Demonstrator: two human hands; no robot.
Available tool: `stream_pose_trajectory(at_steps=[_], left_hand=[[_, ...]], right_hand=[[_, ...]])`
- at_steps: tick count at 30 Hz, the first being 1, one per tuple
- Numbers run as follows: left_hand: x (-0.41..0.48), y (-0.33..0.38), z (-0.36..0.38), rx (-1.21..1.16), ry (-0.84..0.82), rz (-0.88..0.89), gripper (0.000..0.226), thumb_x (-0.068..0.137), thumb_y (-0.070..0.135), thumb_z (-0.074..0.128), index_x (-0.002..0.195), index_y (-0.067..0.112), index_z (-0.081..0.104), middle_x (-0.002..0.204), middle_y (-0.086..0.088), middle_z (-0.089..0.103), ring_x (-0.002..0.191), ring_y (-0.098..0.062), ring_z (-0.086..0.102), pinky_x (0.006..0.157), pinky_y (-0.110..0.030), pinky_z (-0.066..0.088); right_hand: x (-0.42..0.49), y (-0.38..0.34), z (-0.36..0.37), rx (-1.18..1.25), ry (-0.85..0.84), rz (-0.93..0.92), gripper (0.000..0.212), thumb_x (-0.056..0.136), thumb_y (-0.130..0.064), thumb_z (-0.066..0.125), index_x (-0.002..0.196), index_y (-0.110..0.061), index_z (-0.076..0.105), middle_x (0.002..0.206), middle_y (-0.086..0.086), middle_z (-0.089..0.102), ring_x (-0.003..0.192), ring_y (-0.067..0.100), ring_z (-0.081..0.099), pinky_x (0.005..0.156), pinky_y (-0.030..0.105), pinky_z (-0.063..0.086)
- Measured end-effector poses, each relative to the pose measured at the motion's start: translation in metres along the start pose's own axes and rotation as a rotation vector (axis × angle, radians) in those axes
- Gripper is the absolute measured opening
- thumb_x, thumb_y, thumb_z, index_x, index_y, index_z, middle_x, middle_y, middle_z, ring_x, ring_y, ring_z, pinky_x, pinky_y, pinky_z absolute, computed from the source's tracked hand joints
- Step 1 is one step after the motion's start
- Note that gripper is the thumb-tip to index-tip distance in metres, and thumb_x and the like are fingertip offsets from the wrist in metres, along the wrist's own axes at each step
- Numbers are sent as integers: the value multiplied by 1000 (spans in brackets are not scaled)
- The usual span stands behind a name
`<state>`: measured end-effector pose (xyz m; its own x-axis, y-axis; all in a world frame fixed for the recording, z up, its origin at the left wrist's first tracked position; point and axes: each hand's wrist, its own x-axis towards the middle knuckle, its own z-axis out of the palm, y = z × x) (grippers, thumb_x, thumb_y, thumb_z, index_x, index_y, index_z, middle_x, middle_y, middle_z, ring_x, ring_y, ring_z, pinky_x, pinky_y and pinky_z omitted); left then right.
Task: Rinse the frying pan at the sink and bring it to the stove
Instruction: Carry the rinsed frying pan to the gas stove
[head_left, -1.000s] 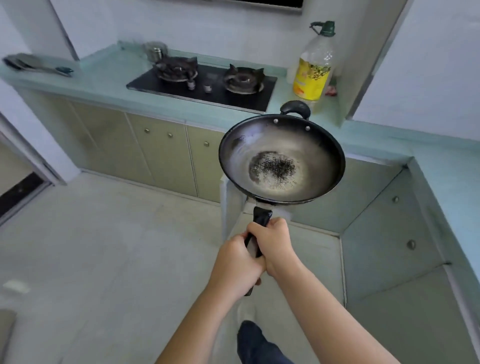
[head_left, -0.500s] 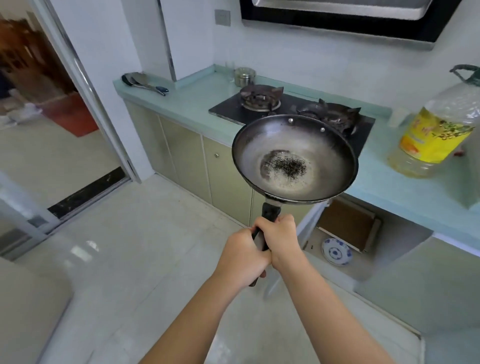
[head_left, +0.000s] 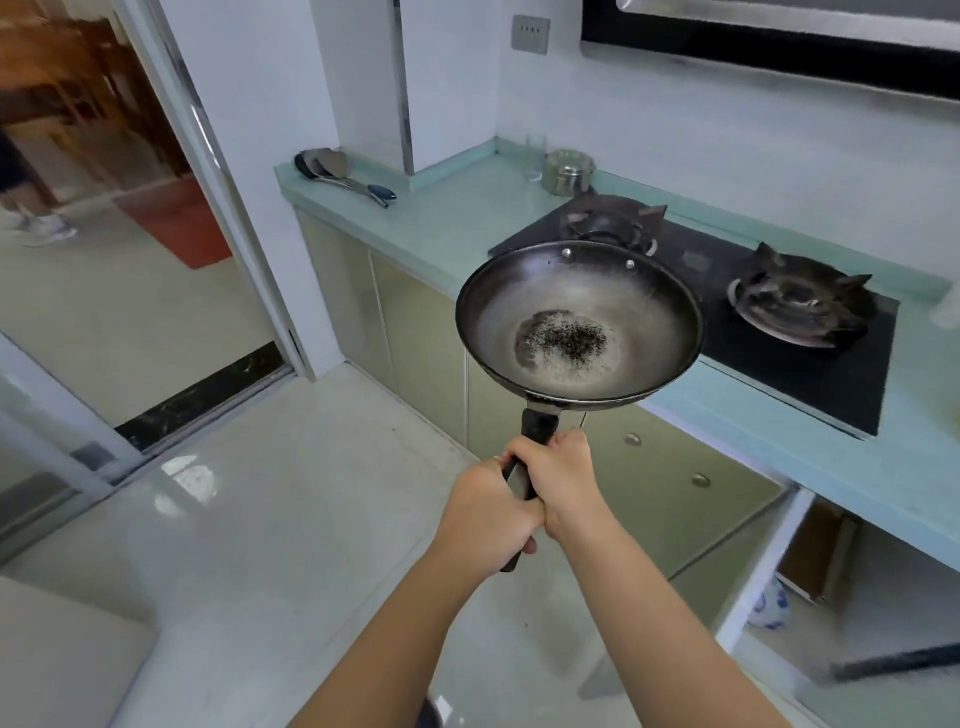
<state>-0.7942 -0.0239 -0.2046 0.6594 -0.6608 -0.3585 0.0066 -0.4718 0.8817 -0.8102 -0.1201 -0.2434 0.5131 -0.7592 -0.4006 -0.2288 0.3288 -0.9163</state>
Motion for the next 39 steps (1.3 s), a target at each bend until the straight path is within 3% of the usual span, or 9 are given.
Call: stream_pose_trajectory(at_steps=[2,5,10,12,15,21,27,33,39], left_hand=[[32,4,-32,11,-13,11,19,75,0,55,67,16,52,58,-3,58,36,-14,55,32,-12,32],[75,9,-78,50,-23,32,17,74,1,55,68,16,54,62,-4,61,38,-15,57,35,-15,36],[136,16,-138,67,-34,40,16,74,0,54,66,15,54,60,-4,61,37,-14,58,35,-15,37],[157,20,-157,74,-32,31,16,74,1,55,65,14,54,58,-4,60,36,-11,58,33,-14,35],[193,24,-181,69,-29,31,18,75,1,55,63,15,52,55,-2,57,36,-12,57,31,-14,32],[278,39,-210,74,-37,17,15,77,2,54,69,16,53,58,-4,57,38,-14,57,30,-15,30],[376,64,-230,120,-67,-6,12,79,1,54,74,12,55,56,-1,56,37,-13,56,30,-12,30],[452,80,-239,163,-80,-13,7,80,4,56,77,11,56,58,0,58,35,-8,56,31,-15,34],[510,83,-251,191,-115,-13,10,80,6,57,75,14,54,59,2,59,39,-11,58,33,-15,36]], right_hand=[[24,-13,34,-27,2,-2,30,60,-4,61,67,-13,34,57,5,36,38,13,38,38,17,30],[55,-33,84,-47,19,5,28,54,-10,60,73,-9,39,59,7,40,42,17,39,40,19,30],[106,-55,149,-53,30,-11,27,62,-2,58,60,-11,33,53,6,35,42,18,35,42,21,29],[123,-65,171,-61,43,-11,22,56,-6,58,68,-8,39,57,10,40,44,20,39,42,20,31],[154,-78,199,-56,33,-3,31,50,-11,56,78,-5,45,65,14,47,48,22,43,43,22,34],[232,-103,236,-83,39,6,22,62,-6,59,77,-7,42,59,9,42,44,18,41,40,17,32],[322,-132,264,-81,51,-13,26,67,-7,61,78,-8,38,55,4,39,45,18,39,44,24,32],[389,-154,282,-102,53,14,26,71,-10,63,79,-10,38,65,4,43,57,18,45,51,30,38],[436,-168,301,-109,74,66,26,73,-11,62,86,-10,40,69,3,45,57,15,45,49,26,36]])
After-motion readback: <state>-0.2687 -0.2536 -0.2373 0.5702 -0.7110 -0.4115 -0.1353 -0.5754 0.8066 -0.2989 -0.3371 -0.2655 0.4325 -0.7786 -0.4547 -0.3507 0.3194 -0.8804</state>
